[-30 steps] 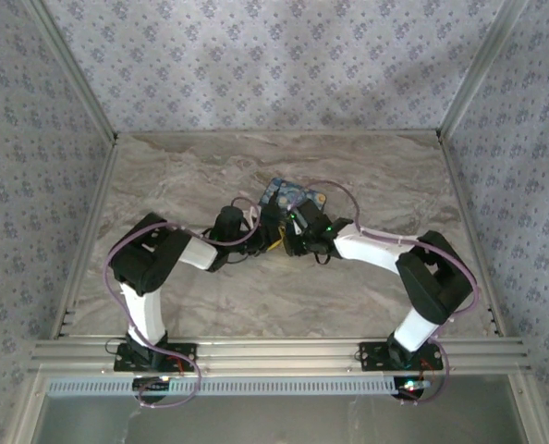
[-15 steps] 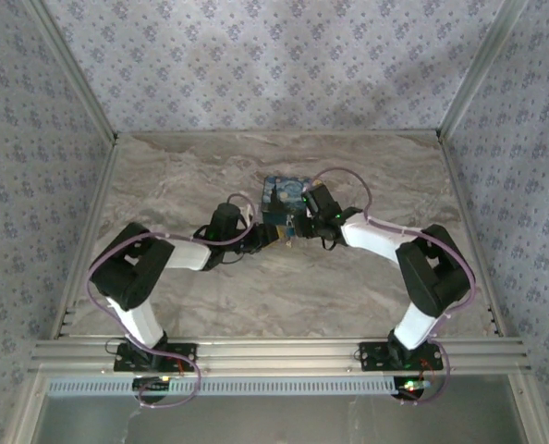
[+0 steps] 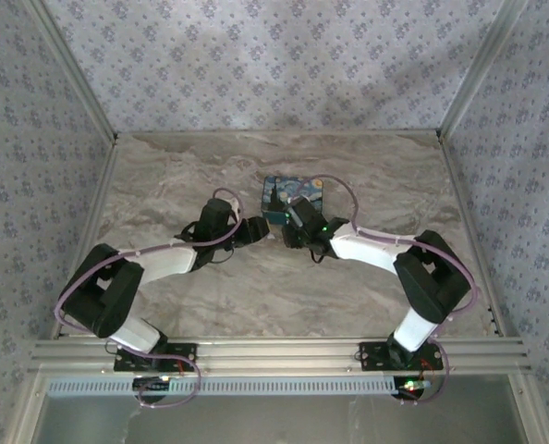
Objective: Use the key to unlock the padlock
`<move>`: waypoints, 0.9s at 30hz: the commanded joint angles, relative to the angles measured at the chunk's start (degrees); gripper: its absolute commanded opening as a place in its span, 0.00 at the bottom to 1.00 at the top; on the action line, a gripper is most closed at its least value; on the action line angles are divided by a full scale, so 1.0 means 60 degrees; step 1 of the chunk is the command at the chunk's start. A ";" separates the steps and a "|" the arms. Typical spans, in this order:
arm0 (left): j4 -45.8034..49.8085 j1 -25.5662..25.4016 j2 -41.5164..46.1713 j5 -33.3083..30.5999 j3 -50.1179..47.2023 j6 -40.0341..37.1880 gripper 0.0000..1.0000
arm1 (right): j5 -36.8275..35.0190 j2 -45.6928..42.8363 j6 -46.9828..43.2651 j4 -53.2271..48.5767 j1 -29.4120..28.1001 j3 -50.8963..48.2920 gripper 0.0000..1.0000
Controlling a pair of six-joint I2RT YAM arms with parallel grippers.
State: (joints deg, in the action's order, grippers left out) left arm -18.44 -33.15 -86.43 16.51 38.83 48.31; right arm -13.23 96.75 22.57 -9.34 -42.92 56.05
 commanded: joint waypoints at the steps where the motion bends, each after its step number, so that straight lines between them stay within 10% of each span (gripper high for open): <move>1: 0.0654 0.0126 0.0417 -0.0498 0.0159 -0.0433 0.51 | -0.0535 0.0605 0.0300 -0.0086 -0.0105 0.0374 0.47; 27: 0.0934 0.0508 0.0349 -0.0448 0.0367 -0.0524 0.52 | -0.0475 0.1533 0.0348 -0.0491 -0.0200 0.0493 0.19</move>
State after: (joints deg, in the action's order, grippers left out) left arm -14.35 -30.68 -84.66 14.06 38.83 46.63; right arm -16.12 106.34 24.67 -9.65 -43.57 60.25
